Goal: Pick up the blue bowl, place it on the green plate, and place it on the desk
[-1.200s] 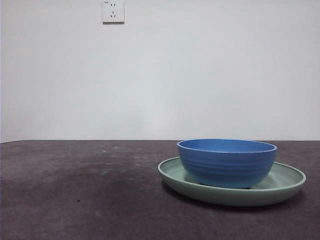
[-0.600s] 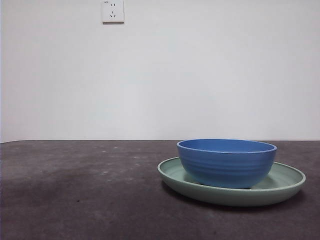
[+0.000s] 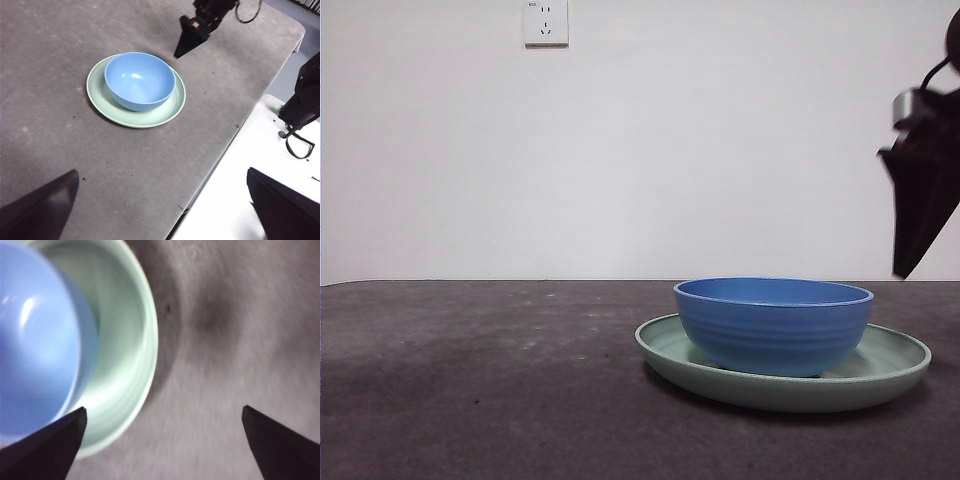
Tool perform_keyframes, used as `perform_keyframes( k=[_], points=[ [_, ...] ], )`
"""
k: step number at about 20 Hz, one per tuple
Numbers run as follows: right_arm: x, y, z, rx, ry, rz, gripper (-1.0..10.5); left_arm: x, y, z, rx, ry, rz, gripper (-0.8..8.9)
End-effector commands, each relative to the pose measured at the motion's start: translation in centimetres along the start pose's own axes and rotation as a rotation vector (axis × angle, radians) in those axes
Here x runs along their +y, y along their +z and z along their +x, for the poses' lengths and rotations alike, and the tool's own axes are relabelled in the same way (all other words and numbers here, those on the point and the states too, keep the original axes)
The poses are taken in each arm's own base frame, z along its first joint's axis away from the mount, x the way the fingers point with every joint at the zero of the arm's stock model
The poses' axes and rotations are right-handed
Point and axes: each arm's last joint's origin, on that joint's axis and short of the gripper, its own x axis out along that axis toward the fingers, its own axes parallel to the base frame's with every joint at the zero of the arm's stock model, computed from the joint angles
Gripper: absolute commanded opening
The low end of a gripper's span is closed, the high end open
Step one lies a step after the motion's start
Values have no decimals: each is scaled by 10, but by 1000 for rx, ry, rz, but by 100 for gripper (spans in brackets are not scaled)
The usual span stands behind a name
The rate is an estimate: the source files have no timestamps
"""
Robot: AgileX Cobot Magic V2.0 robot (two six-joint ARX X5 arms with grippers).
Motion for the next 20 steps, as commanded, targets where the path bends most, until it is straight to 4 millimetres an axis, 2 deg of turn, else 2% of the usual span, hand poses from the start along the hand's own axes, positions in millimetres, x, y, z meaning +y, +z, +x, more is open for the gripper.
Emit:
perform_keyframes(
  k=[1, 4, 8, 10, 13, 16, 19, 20],
  points=[
    [0, 11, 13, -11, 6, -35, 413, -1, 3, -2, -13, -7, 4, 718],
    [1, 18, 30, -8, 12, -53, 407, -1, 3, -2, -13, -7, 4, 718],
    [-2, 21, 45, 6, 15, -54, 323, -1, 3, -2, -13, -7, 4, 718],
    [-3, 23, 50, 2, 24, -56, 302, -1, 3, -2, -12, -7, 4, 718],
    [-3, 27, 55, -14, 98, -64, 203, -1, 3, -2, -12, -7, 4, 718],
    [-6, 28, 62, -6, 93, -58, 178, -1, 3, -2, -12, -7, 4, 718],
    [-8, 27, 67, 15, 92, -49, 28, -1, 3, -2, -12, -7, 4, 718],
    [-8, 27, 67, 11, 92, -52, 9, -1, 3, -2, -12, -7, 4, 718]
  ],
)
